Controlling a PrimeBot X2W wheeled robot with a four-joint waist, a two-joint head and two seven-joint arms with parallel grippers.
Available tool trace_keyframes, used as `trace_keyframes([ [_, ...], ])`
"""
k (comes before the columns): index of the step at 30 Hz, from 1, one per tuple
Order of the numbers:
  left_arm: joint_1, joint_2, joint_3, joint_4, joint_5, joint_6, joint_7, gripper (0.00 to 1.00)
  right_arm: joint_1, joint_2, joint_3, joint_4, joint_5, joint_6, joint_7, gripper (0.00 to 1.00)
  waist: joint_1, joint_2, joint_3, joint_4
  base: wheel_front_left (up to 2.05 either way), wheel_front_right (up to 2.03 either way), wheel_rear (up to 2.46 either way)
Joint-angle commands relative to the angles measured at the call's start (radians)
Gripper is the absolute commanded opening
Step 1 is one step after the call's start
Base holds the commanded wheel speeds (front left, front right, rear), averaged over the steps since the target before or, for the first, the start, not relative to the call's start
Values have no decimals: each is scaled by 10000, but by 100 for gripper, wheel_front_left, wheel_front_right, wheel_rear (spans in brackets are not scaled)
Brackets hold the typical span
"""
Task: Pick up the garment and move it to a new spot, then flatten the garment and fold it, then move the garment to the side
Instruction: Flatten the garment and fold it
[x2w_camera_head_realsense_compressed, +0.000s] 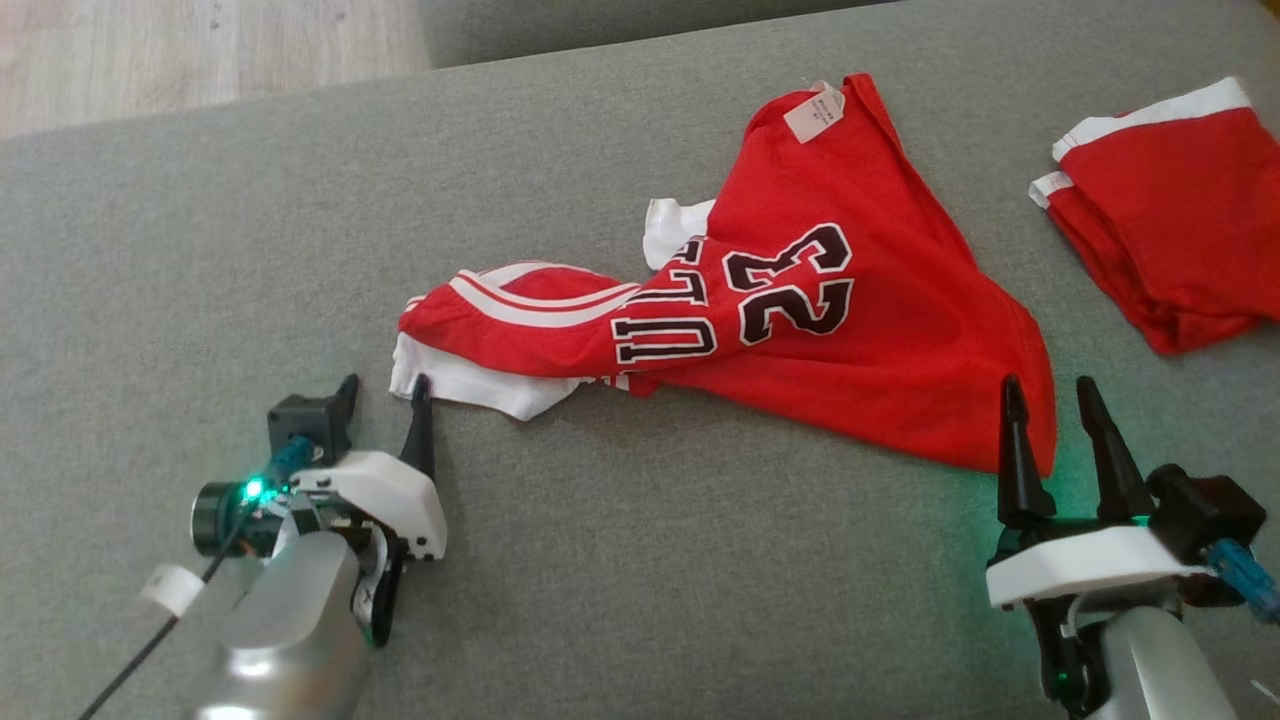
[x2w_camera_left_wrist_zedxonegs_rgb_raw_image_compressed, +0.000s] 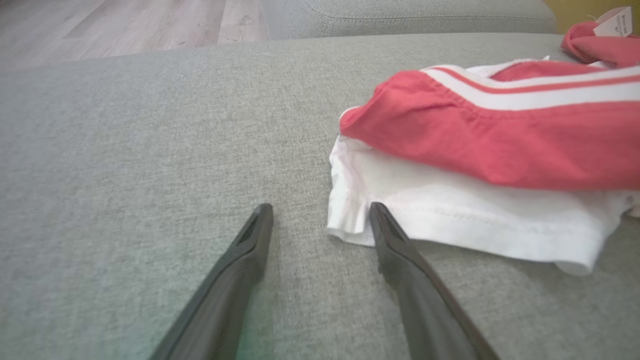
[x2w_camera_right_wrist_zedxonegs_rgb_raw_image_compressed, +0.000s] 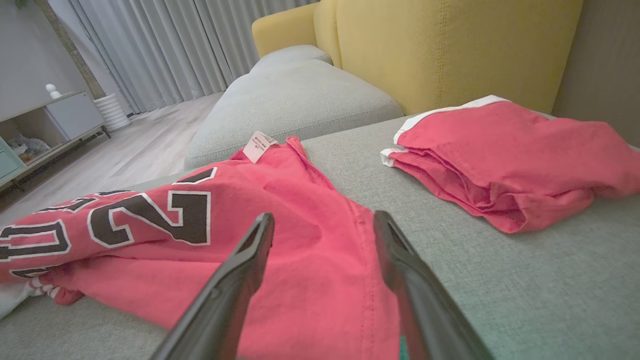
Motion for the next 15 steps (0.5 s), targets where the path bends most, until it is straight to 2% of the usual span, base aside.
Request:
trace_keyframes([
  [1, -417, 211, 261, 5, -87, -35, -81, 100, -308, -64, 253, -238, 58, -7, -124, 100, 0, 0, -12, -21, 0, 0, 0],
  [5, -562, 240, 213, 438, -110, -191, -176, 100, -329, -64, 327, -126, 110, -7, -131, 100, 0, 0, -19, -70, 0, 0, 0],
  [6, -593, 231, 176, 540, -110, -255, -154, 95, -335, -64, 334, -102, 111, -7, -132, 100, 0, 0, -25, -78, 0, 0, 0],
  [7, -621, 213, 120, 637, -101, -334, -104, 45, -339, -64, 322, -84, 107, -7, -133, 100, 0, 0, -29, -82, 0, 0, 0],
  [8, -645, 197, 60, 721, -89, -430, -67, 10, -340, -64, 294, -61, 92, -7, -134, 100, 0, 0, -34, -85, 0, 0, 0],
  [9, -660, 181, 20, 794, -92, -515, -62, 0, -341, -64, 270, -37, 77, -7, -134, 100, 0, 0, -50, -89, 0, 0, 0],
  [15, -556, 77, 6, 944, -206, -778, -505, 0, -106, -64, 125, 341, 0, -7, -130, 100, 0, 0, -437, -98, 0, 0, 0],
])
